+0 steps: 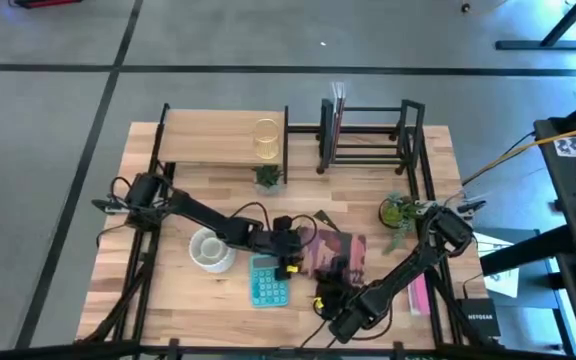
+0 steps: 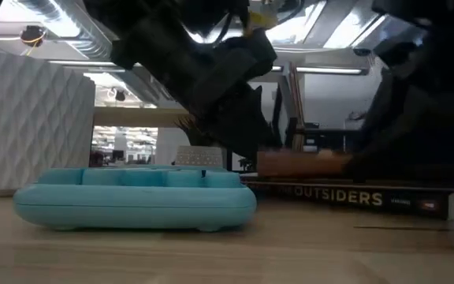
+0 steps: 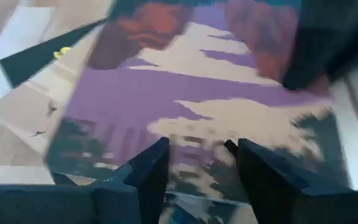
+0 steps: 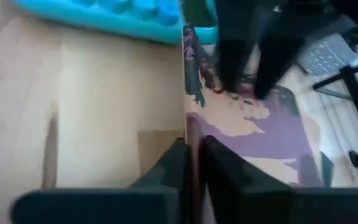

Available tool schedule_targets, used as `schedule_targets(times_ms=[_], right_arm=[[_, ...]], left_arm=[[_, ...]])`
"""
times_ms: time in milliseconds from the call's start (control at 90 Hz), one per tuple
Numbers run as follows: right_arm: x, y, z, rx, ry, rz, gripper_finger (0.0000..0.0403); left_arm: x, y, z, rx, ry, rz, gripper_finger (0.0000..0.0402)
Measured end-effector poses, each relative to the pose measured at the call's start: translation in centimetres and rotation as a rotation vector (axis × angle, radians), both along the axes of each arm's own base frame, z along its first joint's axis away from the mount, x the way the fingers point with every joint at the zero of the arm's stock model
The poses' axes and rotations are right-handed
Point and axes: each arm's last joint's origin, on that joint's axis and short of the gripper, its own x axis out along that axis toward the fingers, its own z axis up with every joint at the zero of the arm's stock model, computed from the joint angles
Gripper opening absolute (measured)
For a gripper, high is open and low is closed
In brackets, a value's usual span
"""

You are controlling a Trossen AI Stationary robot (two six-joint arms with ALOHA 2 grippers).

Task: Stock shelves
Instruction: Put the purple book on the book shelf

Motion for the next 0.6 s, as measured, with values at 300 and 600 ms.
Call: schedule_targets(times_ms=[300,600], right_arm=[[-2.3,2.5,3.7,0.007,-0.015,-0.08,0.0004],[-5.8,5.2,5.2,-0.015,-0.302,-0.071,0.0002]], left_arm=[[-2.4,-1.6,5.8,0.112,-0.081,-0.125,0.017],[-3.0,-5.7,5.8,0.51,-0.204,-0.411,0.017]])
